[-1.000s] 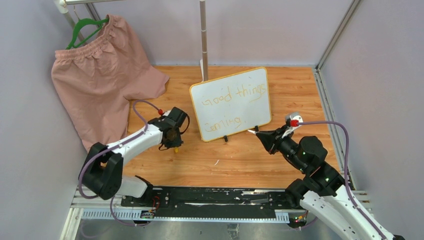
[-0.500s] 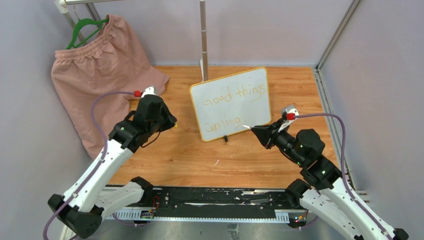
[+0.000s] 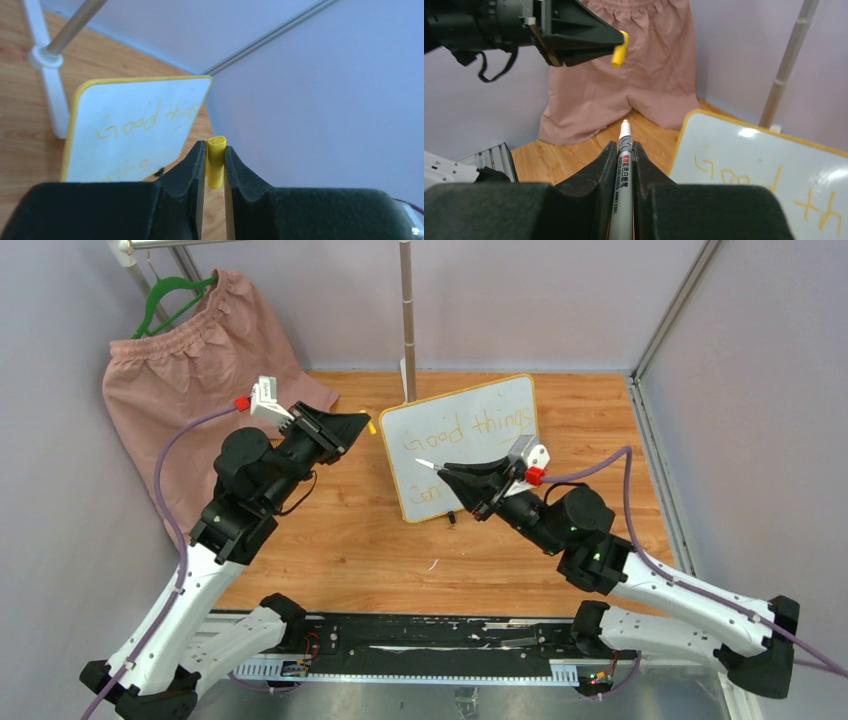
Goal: Write a sentence on the whiteboard
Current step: Close the whiteboard marker at the center of the board.
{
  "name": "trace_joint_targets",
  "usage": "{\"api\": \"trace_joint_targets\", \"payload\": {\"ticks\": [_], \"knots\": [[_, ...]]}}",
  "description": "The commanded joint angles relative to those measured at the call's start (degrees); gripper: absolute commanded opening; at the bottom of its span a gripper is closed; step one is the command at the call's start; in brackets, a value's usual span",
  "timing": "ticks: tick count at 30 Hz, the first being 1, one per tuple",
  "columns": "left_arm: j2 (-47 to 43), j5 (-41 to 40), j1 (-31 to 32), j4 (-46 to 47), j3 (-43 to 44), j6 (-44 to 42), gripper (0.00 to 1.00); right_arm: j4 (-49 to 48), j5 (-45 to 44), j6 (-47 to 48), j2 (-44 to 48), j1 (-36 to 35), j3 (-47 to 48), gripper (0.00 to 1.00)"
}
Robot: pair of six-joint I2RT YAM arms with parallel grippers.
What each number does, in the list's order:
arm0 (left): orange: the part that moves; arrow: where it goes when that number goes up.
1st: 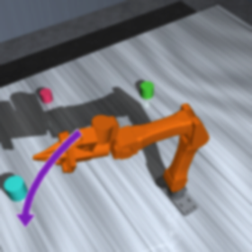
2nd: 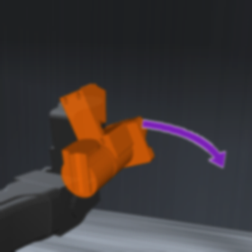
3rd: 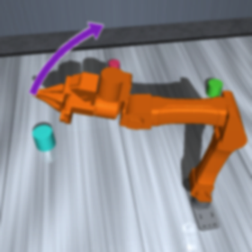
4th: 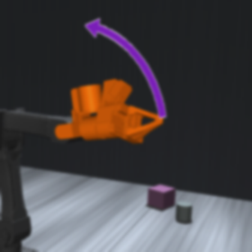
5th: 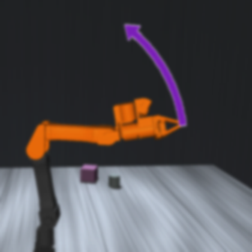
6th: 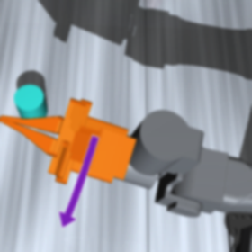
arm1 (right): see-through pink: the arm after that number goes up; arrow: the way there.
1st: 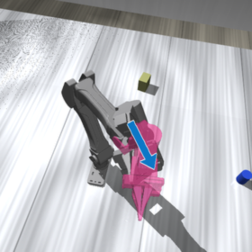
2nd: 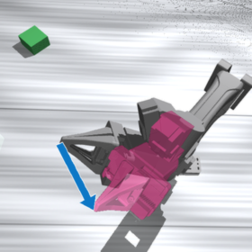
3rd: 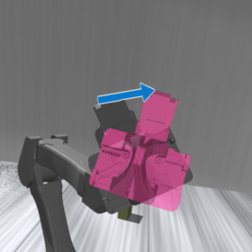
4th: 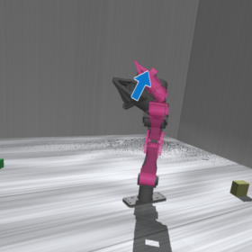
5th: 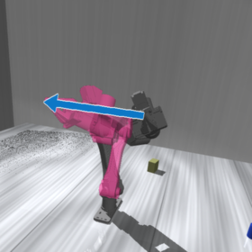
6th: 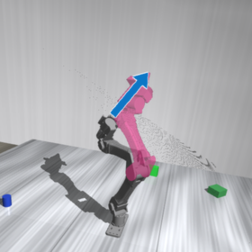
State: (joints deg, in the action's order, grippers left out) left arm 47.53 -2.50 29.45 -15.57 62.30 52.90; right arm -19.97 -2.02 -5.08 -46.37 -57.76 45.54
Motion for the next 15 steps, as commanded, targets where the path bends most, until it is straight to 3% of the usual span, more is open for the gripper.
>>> {"api": "trace_joint_targets", "payload": {"ticks": [1, 9, 15], "knots": [[-1.2, 3.9, 0.3, 14.8, -0.6, 6.0, 0.0, -18.4, -11.5, 14.5, -4.3, -7.9, 2.3, 0.0], [-1.7, 4.1, 0.3, 19.9, 1.5, 10.0, 0.0, -39.0, -14.1, 32.9, -14.6, -17.3, 4.5, 0.0], [-3.8, 2.6, 0.3, 20.5, 1.0, 12.9, 0.0, -49.4, -13.5, 40.5, -19.3, -19.5, 5.4, 0.0]]}}
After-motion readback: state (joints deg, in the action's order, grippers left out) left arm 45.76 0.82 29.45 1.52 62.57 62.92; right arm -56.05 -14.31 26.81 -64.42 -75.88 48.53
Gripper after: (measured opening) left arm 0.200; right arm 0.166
